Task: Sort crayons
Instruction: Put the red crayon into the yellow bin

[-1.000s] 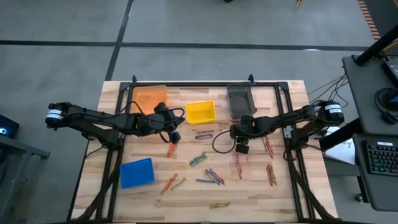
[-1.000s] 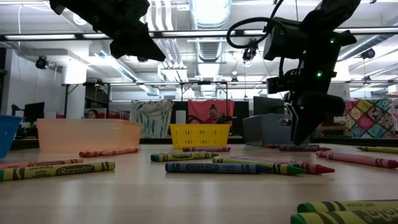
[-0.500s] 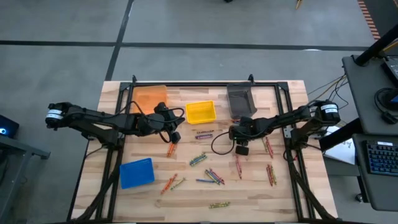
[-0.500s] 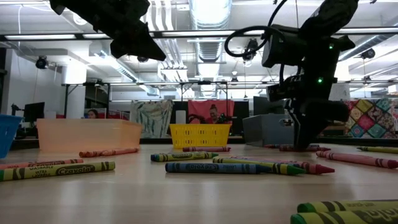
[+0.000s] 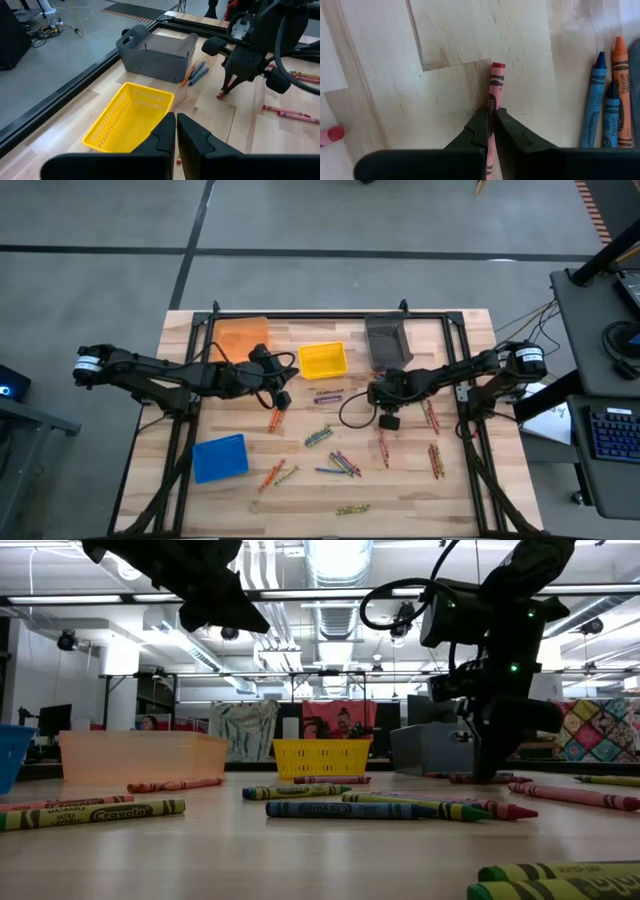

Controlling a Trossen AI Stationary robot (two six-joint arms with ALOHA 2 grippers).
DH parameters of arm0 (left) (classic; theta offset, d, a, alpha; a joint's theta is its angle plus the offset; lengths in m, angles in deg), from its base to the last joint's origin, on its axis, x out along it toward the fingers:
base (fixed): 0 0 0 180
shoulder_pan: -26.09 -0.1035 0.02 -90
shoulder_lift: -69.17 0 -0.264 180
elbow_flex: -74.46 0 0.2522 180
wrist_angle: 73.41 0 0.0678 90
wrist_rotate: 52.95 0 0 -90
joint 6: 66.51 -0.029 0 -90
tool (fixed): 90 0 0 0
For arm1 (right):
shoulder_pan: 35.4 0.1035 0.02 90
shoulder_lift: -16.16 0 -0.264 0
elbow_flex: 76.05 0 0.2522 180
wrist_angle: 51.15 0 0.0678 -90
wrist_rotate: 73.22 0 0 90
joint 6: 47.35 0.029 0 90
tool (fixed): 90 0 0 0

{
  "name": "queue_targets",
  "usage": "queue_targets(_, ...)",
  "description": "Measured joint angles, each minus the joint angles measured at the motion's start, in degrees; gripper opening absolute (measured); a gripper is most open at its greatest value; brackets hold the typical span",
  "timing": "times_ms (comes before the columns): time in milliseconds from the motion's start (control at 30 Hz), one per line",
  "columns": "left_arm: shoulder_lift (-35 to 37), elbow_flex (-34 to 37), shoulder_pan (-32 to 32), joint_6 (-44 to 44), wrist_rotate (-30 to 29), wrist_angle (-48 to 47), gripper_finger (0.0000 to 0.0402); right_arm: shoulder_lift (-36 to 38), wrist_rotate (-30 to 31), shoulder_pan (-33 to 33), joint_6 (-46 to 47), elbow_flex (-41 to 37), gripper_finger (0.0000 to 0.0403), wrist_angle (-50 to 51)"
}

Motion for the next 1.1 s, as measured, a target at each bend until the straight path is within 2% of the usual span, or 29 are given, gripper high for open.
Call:
queue_targets(267,0.4,0.0,1.1,0.0,-0.2,0.1,0.0,3.2,-0.1,0.0,-2.0,5.2,0.0008,-0.3)
queue_targets(500,2.8,0.0,4.8,-1.8,-5.6,0.3,0.0,3.3,0.3,-0.6,-9.8,12.7,0.0008,-6.5)
queue_targets(667,5.5,0.0,7.7,-4.4,-6.1,2.5,0.0,3.3,0.3,-2.7,-17.0,16.5,0.0008,-15.7)
queue_targets(800,7.7,0.0,9.4,-7.6,-6.1,4.5,0.0,3.3,-0.7,-4.9,-22.8,16.8,0.0008,-27.1)
queue_targets(1000,11.0,0.0,10.0,-9.0,-6.1,4.6,0.0,2.7,-6.9,-9.7,-26.0,14.5,0.0008,-45.1)
queue_targets(1100,11.9,0.0,10.0,-9.6,-6.1,4.6,0.0,1.1,-9.6,-12.0,-26.5,13.9,0.0008,-51.1)
